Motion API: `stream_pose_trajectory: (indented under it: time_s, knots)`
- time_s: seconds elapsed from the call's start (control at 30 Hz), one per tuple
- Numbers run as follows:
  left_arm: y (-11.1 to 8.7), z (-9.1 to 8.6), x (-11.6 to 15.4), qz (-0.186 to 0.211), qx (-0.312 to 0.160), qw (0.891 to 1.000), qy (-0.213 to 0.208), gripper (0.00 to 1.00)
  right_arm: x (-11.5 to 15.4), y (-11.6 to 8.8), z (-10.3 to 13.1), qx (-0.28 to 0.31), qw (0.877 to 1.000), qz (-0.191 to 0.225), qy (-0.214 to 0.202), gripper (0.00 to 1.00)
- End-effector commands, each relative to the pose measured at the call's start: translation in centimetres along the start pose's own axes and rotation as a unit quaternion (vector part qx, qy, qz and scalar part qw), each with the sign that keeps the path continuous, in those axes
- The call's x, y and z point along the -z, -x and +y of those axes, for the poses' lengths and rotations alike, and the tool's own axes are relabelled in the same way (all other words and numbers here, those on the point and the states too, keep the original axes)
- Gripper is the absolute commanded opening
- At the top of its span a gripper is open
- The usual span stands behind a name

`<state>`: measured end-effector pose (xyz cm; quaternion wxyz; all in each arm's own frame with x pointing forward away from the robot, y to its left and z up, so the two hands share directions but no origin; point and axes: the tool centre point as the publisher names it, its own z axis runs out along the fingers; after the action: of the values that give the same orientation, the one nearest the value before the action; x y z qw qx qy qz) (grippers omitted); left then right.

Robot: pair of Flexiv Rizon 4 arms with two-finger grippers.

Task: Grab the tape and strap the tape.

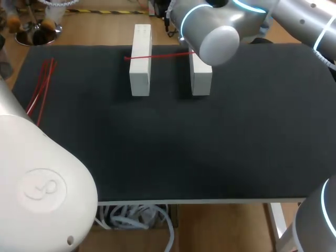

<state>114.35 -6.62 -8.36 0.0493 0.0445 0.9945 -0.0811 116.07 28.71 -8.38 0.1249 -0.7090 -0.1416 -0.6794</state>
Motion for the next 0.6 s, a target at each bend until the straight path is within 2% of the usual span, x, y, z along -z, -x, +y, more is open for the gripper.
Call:
stream_pose_trajectory:
  time_s: [0.03, 0.6]
  knots:
    - [-0.03, -0.05, 0.05, 0.0, 0.0, 1.0, 0.001, 0.0, 0.62, 0.18, 0.16, 0.002, 0.999, 0.037, 0.007, 0.0]
    - [-0.03, -0.05, 0.05, 0.0, 0.0, 1.0, 0.001, 0.0, 1.12, -0.37, 0.46, 0.012, 0.998, 0.052, 0.015, 0.0]
